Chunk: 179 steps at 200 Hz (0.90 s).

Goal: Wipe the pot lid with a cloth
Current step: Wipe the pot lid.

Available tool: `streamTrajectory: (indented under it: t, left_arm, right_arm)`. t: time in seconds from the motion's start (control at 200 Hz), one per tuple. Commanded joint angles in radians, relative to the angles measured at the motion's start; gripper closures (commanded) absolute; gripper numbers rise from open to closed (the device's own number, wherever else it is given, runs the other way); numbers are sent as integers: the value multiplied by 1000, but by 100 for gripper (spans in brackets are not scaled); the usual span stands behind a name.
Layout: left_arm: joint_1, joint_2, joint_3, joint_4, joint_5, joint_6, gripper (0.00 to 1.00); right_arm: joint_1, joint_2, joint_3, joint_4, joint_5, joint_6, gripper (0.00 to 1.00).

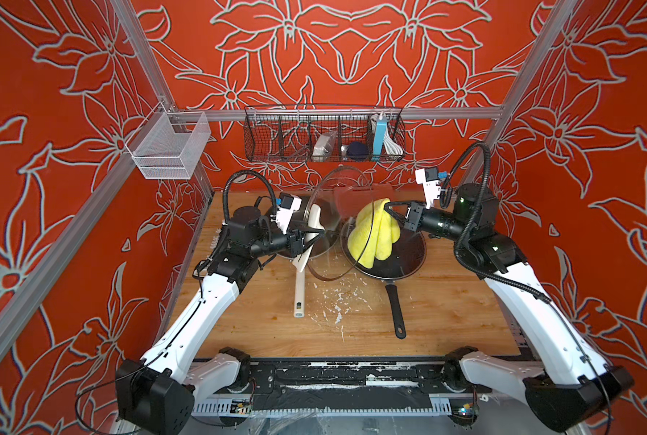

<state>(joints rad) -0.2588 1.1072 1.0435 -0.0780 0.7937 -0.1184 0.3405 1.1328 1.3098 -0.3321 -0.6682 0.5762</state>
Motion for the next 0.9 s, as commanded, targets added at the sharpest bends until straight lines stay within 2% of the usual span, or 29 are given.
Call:
streamTrajectory:
  t: [0.0, 0.135, 0.265, 0.43, 0.726, 0.796, 0.891]
  left_arm:
    - [-3, -16, 131, -7, 37, 236, 100]
    - [-3, 14, 189, -153, 82, 434, 100]
    - [-6, 10, 181, -287, 167, 725, 100]
    - [-8, -3, 168, -385, 171, 911, 100]
    - [-58, 40, 212, -531, 77, 1203, 100]
    - [-95, 73, 247, -593, 20, 1286, 100]
    - [-142, 103, 261, -599, -44, 1335, 100]
  right_arm:
    - [-41, -45, 46, -148, 37, -121, 100]
    - [-66, -64, 88, -236, 52, -184, 100]
    - [-72, -82, 138, -325, 76, -243, 100]
    - [-72, -96, 182, -400, 67, -282, 100]
    - [-72, -79, 135, -394, -34, -258, 100]
    - [-72, -69, 109, -366, -62, -240, 100]
    - [-70, -57, 72, -328, -78, -222, 100]
